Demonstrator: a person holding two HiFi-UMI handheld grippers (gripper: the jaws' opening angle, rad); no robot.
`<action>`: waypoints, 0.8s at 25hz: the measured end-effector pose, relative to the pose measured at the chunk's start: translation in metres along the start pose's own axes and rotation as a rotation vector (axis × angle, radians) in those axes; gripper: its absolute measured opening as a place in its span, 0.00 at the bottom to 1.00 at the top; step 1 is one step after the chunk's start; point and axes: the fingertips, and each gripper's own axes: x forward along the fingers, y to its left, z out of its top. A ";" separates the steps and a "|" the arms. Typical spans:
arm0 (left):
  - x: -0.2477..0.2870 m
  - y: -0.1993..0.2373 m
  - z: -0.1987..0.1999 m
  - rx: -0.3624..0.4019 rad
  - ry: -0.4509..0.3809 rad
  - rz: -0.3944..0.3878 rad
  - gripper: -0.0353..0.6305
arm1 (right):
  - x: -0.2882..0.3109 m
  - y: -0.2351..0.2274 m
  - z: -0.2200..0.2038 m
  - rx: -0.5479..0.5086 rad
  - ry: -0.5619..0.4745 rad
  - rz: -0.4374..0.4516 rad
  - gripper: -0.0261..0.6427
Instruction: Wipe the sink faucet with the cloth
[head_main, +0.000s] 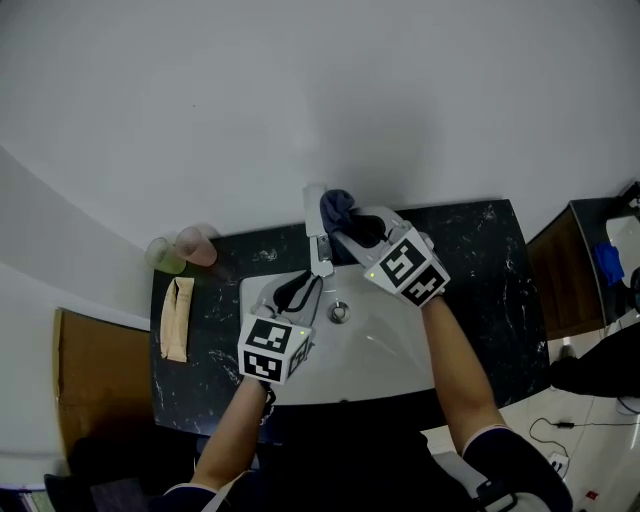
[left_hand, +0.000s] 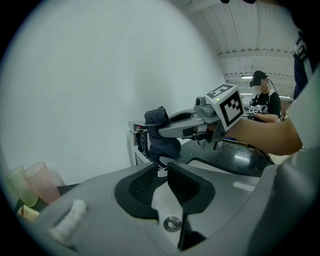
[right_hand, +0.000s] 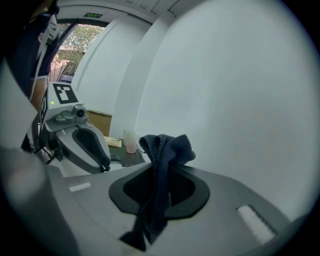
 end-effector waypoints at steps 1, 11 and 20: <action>0.000 -0.001 0.000 0.000 -0.003 -0.003 0.15 | -0.002 0.006 -0.001 -0.011 0.009 0.006 0.14; 0.002 -0.001 -0.001 -0.006 -0.021 -0.018 0.15 | -0.045 0.011 0.031 -0.112 0.000 -0.096 0.14; 0.004 -0.001 0.002 -0.024 -0.038 -0.037 0.15 | 0.007 0.007 0.069 -0.259 0.058 0.052 0.14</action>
